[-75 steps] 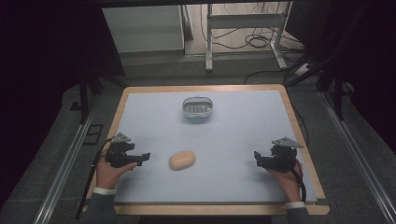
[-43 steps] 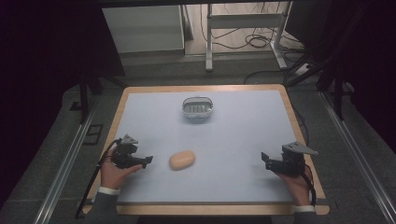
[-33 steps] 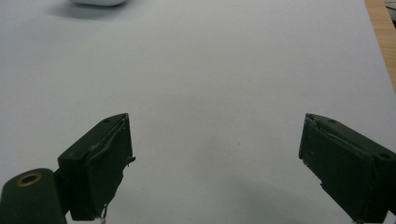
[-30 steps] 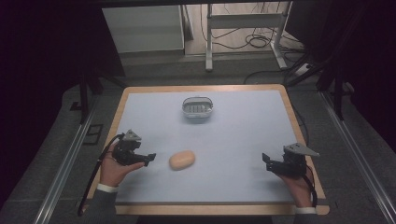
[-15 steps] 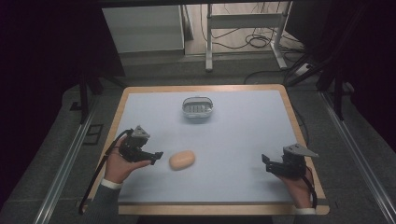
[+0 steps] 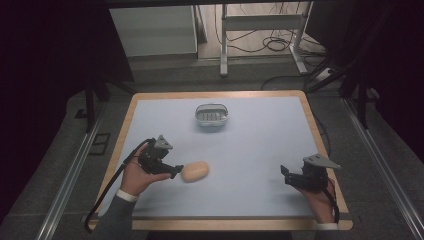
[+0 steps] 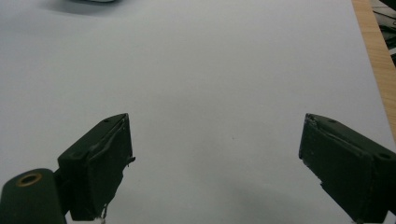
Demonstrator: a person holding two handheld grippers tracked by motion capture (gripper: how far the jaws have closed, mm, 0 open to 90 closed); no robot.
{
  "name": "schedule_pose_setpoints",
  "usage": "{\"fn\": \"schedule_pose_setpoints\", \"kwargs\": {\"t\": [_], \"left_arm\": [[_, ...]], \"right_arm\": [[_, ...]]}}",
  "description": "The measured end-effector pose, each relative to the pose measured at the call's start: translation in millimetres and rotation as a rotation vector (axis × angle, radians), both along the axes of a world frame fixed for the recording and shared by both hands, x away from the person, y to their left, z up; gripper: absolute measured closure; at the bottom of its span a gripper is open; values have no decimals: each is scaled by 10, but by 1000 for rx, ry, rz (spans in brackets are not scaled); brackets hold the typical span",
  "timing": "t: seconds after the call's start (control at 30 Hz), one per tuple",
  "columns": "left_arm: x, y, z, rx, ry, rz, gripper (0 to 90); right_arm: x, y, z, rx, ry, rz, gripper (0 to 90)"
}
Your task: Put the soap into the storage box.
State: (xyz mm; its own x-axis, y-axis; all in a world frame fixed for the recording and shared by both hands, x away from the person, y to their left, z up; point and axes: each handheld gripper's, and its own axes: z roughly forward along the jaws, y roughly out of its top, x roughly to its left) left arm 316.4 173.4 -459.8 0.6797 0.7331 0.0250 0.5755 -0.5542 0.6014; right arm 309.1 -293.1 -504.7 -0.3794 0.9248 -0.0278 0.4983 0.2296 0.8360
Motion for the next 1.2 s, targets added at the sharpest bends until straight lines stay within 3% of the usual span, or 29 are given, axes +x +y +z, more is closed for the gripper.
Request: {"fn": "schedule_pose_setpoints", "kwargs": {"t": [0.23,0.57,0.8,1.2], "left_arm": [[-16,-159,31,26,4,-42,171],[45,-403,-105,54,46,-95,169],[71,-452,-159,59,55,-108,168],[166,-541,-323,76,109,-134,173]], "right_arm": [[-7,18,5,0,-3,4,95],[2,9,-10,-6,1,2,95],[3,9,-15,-10,4,1,94],[18,4,-39,-19,19,-6,94]]}}
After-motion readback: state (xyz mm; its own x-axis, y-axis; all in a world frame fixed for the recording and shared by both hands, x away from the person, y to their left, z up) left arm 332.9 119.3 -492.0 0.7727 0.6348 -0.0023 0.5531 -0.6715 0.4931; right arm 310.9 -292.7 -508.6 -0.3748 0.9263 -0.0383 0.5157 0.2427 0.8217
